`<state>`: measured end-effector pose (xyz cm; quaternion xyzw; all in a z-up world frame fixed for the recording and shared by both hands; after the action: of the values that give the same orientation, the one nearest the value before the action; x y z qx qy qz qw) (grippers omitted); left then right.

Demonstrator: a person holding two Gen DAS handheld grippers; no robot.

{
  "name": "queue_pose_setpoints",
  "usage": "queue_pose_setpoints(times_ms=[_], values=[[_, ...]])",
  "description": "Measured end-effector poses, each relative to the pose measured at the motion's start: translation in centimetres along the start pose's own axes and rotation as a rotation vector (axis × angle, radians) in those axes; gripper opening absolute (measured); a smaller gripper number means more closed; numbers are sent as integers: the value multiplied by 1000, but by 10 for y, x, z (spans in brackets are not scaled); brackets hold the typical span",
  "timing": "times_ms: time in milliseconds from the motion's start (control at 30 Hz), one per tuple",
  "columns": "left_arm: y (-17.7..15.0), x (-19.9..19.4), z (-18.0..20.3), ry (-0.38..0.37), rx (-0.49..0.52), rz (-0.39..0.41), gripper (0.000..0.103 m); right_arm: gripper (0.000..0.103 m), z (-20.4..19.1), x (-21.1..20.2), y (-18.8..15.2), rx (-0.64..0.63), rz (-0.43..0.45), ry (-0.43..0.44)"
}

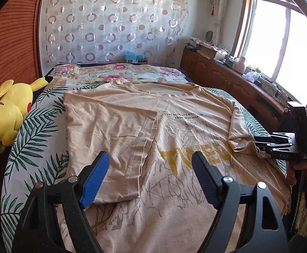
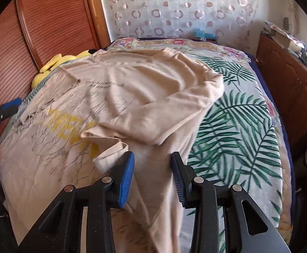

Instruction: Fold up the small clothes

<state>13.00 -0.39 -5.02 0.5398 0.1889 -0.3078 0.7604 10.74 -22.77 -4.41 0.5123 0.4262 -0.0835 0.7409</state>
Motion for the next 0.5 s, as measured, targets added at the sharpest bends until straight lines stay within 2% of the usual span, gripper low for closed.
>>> queue_pose_setpoints(times_ms=[200, 367, 500], values=[[0, -1, -5, 5, -5, -1, 81, 38, -14, -5, -3, -30, 13, 20], [0, -2, -5, 3, -6, -1, 81, 38, 4, -11, 2, -6, 35, -26], [1, -1, -4, 1, -4, -2, 81, 38, 7, -13, 6, 11, 42, 2]])
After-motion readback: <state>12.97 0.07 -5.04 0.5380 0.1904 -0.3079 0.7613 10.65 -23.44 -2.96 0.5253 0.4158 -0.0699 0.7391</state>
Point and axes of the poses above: each gripper's, at about its wrist camera, not at the fingertips, and x roughly the way its jaws point, z to its right, y to its top, the point moved 7 cm from there along x, roughly the way its jaws point, and after that the axes turned 13 degrees about -x, right-handed, at the moved point
